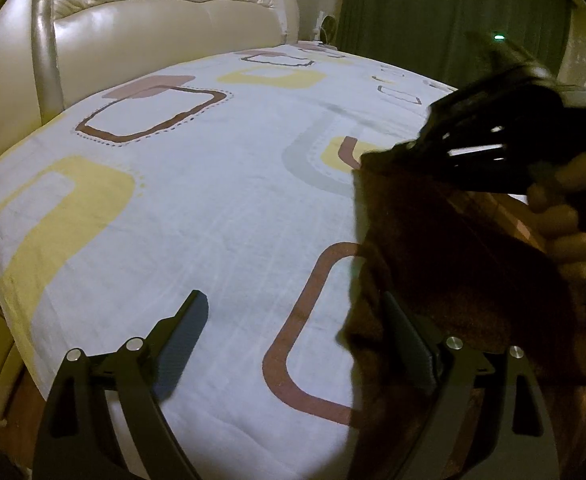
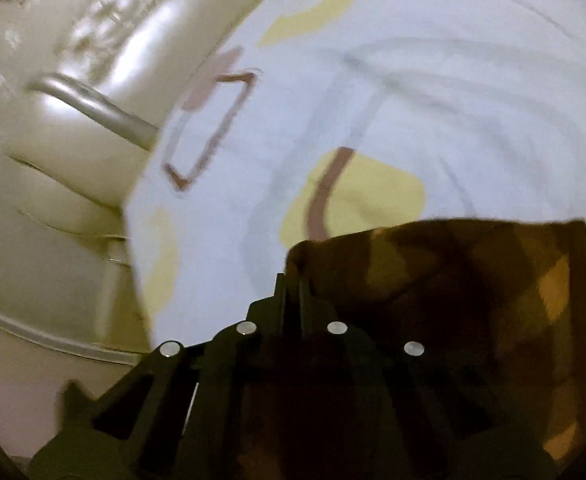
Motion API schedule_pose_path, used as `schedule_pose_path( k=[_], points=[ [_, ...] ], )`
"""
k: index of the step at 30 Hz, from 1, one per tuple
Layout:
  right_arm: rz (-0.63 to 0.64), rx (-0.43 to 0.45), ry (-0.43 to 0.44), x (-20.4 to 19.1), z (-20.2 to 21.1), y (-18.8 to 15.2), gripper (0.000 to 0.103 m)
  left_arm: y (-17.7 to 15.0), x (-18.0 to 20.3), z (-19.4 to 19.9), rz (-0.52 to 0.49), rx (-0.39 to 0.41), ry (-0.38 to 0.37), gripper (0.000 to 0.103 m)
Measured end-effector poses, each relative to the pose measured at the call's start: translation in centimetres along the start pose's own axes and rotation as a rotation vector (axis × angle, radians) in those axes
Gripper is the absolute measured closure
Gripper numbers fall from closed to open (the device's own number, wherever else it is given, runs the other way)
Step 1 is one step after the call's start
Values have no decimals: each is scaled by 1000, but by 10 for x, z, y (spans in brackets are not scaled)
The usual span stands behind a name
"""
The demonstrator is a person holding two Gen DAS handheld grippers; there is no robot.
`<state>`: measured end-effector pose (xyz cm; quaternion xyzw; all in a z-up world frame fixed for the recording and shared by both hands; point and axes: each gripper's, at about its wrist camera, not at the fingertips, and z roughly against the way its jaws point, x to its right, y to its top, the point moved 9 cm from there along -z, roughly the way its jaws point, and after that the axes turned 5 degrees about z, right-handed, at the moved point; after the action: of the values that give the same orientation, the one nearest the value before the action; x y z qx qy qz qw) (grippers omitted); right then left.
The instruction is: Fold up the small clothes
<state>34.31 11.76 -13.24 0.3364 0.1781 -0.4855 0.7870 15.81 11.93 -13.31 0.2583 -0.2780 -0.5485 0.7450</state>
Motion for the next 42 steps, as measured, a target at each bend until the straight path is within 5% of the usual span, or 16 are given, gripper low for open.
schedule_pose_path(
  k=[11,15,18,20,24,30,36,42],
  points=[
    [-98,62,-61,28,-6,15,103,-1,-3,2,6,-9,-8,15],
    [-122,159,-70,34,40,13,90,4,-12,9,54,17,-25,16],
    [-154,258,-45,41,92,-3,70,9,-28,12,96,51,41,16],
    [-193,336,-34,53,138,-27,61,10,-35,11,126,50,57,16],
    [-301,451,-99,97,230,-100,61,13,-37,16,122,81,94,16],
    [-559,659,-270,184,389,-256,61,18,-41,22,130,119,115,16],
    [-815,847,-368,243,493,-401,61,22,-31,29,126,133,67,16],
    [-1040,1053,-384,282,548,-503,61,30,-23,41,126,153,56,16]
  ],
)
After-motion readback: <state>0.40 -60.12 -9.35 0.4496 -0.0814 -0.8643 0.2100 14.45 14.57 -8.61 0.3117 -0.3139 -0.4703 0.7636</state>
